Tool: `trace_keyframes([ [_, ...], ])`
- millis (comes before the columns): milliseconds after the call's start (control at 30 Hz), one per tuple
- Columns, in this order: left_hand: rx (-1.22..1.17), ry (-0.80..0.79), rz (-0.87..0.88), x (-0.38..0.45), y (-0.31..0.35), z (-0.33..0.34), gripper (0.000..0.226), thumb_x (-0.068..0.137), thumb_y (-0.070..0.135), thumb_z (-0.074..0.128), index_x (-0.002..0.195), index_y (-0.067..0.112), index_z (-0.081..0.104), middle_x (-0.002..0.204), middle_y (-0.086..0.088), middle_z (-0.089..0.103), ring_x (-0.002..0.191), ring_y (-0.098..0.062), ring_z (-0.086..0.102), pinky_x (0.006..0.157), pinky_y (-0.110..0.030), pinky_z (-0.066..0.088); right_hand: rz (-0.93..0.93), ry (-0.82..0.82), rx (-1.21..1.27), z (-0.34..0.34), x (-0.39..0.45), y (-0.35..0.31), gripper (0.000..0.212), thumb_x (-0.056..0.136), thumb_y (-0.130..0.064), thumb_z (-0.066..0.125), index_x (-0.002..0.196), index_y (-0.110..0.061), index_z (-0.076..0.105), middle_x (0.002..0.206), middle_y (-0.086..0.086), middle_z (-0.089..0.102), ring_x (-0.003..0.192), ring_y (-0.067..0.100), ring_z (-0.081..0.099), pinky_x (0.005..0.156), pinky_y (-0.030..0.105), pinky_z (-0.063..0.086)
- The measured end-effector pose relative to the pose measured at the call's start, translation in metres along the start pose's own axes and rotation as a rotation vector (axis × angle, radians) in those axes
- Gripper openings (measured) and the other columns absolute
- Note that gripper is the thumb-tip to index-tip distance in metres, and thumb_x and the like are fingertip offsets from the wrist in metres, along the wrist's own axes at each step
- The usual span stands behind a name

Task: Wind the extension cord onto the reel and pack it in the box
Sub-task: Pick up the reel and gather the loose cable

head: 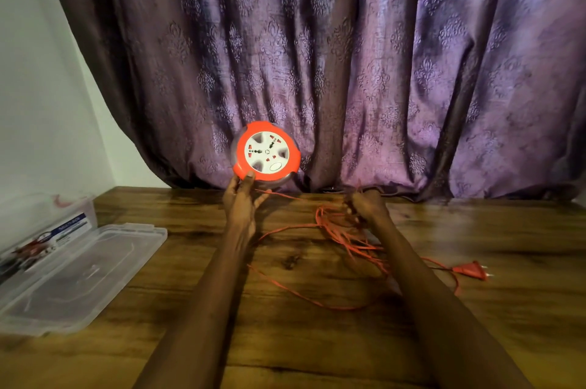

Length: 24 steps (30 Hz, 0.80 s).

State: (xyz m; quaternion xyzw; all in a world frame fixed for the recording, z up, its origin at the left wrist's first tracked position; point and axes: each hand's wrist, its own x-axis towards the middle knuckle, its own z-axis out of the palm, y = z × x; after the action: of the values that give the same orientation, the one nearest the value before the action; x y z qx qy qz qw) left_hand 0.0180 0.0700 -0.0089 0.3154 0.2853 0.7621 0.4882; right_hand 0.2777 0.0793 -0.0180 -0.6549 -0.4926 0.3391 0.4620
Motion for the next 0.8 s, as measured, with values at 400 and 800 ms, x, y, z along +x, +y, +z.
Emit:
trace_keyframes([
  [400,-0.032,-0.012,-0.021,-0.002,0.006,-0.003,0.039,0.092,0.016,0.064,0.130,0.011,0.057,0.106,-0.007,0.068,0.080,-0.016,0.068,0.071,-0.037,0.061,-0.556,-0.045,-1.034,-0.008,-0.012,-0.036,0.054,0.070,-0.056,0.074,0.116,-0.030,0.061,0.138,0.005,0.046,0.140,0.028,0.029,0.114,0.045,0.021],
  [800,0.037,-0.055,-0.026,-0.004,0.002,-0.001,0.029,0.092,0.018,0.065,0.121,0.014,0.061,0.085,0.000,0.065,0.068,-0.009,0.063,0.065,-0.035,0.060,-0.531,-0.477,-0.806,-0.033,-0.041,-0.040,0.014,0.085,-0.011,0.066,0.089,-0.018,0.078,0.079,-0.002,0.072,0.071,0.009,0.062,0.072,0.027,0.050],
])
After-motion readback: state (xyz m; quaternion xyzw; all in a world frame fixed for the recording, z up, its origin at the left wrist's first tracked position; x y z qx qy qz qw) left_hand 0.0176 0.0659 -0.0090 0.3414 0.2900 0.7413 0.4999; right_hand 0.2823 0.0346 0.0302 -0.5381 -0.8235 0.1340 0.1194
